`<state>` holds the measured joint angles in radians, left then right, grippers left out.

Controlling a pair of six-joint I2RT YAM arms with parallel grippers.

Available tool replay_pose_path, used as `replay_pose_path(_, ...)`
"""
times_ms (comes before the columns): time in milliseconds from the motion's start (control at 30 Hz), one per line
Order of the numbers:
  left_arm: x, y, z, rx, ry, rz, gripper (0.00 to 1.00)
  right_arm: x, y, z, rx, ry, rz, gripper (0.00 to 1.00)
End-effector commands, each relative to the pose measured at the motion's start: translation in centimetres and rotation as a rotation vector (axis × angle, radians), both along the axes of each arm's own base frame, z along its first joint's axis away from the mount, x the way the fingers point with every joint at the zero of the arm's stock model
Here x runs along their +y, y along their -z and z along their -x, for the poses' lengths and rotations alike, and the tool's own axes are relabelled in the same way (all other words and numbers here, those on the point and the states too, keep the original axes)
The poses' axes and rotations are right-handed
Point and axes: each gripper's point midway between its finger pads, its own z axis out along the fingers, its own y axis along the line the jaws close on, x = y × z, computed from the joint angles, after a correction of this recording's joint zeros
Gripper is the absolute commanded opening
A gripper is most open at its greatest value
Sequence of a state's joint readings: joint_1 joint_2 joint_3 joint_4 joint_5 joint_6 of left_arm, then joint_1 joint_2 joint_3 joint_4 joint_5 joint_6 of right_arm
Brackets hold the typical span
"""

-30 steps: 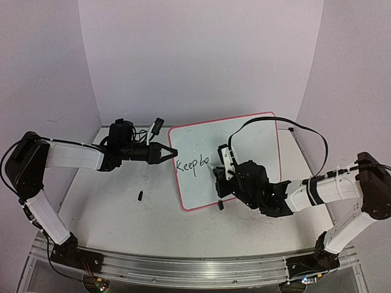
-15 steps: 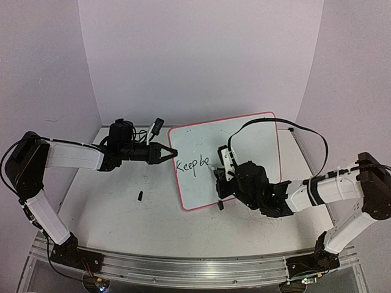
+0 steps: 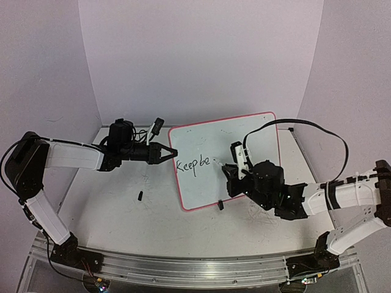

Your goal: Write a sentence on the whiteboard

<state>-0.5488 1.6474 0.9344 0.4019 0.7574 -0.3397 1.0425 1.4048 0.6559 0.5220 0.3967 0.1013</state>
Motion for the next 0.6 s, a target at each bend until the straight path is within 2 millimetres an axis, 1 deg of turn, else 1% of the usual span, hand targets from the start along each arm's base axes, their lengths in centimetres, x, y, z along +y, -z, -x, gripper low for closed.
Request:
replay_pose_path(0, 0.5, -1.8, -0.5, -0.075, -0.032, 0.006, 0.02, 0.1, -3.6, 0.4, -0.091, -0.053, -0.054, 0.00)
replay_pose_path(67, 0.5, -1.9, -0.5, -0.078, -0.032, 0.006, 0.02, 0.4, -2.9, 0.3, -0.087, -0.064, -0.020, 0.00)
replay_pose_path(233, 0.4, -1.8, -0.4, -0.076, -0.030, 0.003, 0.02, 2.0, -1.6, 0.0, -0.092, -0.107, 0.029, 0.00)
replay_pose_path(333, 0.3, -1.6, -0.4, -0.076, -0.028, 0.002, 0.02, 2.6, -2.0, -0.1, -0.103, -0.115, 0.025, 0.00)
replay_pose_path(433, 0.3, -1.8, -0.4, -0.079, -0.026, 0.002, 0.02, 2.7, -2.4, -0.1, -0.110, -0.116, 0.017, 0.00)
replay_pose_path(567, 0.3, -1.7, -0.4, -0.080, -0.028, -0.002, 0.02, 2.6, -2.1, -0.1, -0.100, -0.108, 0.012, 0.00)
